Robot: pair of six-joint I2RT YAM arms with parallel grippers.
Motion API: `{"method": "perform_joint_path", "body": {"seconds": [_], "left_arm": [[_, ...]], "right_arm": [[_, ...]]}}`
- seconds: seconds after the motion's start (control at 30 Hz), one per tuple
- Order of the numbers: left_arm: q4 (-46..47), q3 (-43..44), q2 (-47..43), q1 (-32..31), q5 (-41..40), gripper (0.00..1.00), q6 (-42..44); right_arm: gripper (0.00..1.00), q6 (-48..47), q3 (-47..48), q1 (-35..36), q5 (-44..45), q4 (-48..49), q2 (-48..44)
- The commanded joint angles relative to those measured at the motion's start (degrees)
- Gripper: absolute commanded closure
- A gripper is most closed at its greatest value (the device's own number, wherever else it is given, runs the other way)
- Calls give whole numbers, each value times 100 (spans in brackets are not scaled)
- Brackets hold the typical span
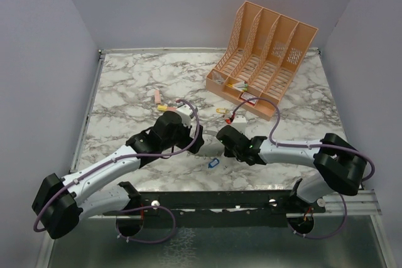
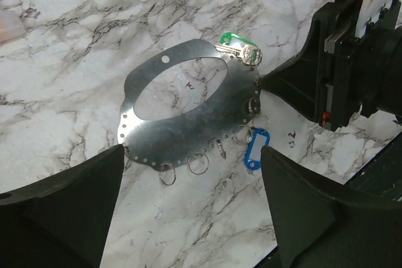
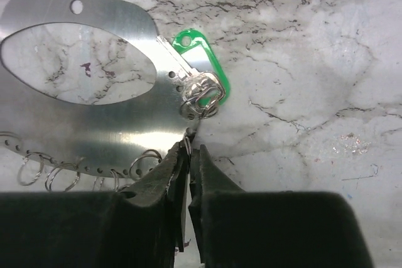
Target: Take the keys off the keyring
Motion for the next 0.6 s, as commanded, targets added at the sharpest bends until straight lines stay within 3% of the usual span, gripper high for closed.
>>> {"method": "perform_joint_path", "body": {"seconds": [0.0, 0.07, 0.3, 0.57], "left_arm": [[34, 318, 255, -3, 530, 11, 83], [12, 414, 380, 10, 617, 11, 68], [141, 660, 714, 36, 1054, 10, 243], [135, 865, 1080, 145, 1744, 5, 1562]], "right_arm": [[95, -573, -39, -28, 6, 247, -392], [100, -844, -4, -26, 4, 214, -584], [100, -1875, 103, -28, -195, 266, -1419], [99, -2398, 293, -28, -444, 140, -1590]]}}
